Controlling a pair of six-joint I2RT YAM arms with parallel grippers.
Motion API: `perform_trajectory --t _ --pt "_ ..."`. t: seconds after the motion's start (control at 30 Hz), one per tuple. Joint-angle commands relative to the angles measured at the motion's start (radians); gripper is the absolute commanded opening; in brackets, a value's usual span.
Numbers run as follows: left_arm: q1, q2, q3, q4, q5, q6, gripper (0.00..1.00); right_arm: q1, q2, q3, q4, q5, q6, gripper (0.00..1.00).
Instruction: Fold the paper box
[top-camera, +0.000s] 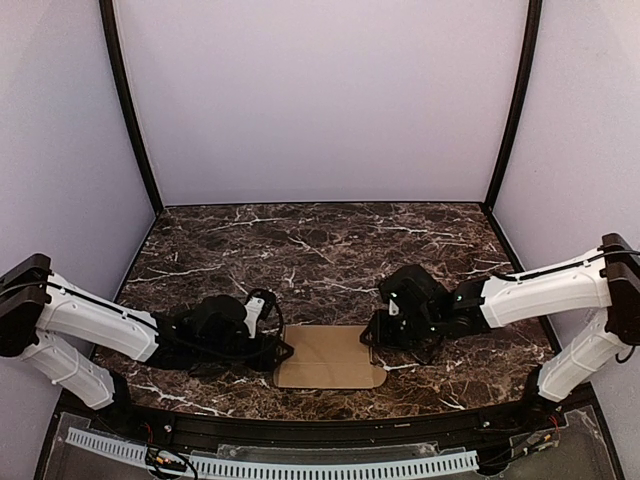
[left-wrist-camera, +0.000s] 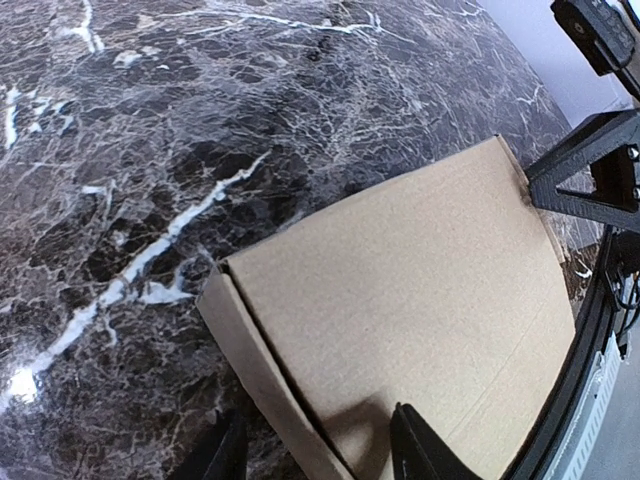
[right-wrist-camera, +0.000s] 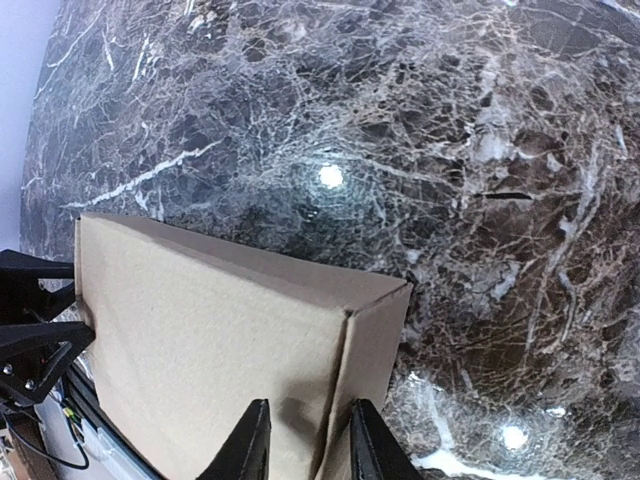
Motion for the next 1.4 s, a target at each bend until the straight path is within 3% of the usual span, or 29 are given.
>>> perform_trajectory --t 0.0,0.37,0.83,1.37 --pt "0.035 -0.038 -0.051 -0.03 -0.001 -0.031 0.49 -0.016 0.016 0.028 0.087 -0.039 -0.025 0.25" --pt "0.066 -0.105 -0.086 -0.03 0.003 -0.051 0.5 -0.024 0.041 0.005 0.117 -0.053 -0.021 0.2" --pt "0.067 -0.07 -0.086 0.002 0.014 -0.062 0.49 -0.01 0.046 -0.078 0.164 -0.121 0.047 0.24" --pt "0.067 -0.068 -0.105 0.029 0.013 -0.078 0.49 0.047 -0.01 -0.114 0.196 -0.077 0.11 0.23"
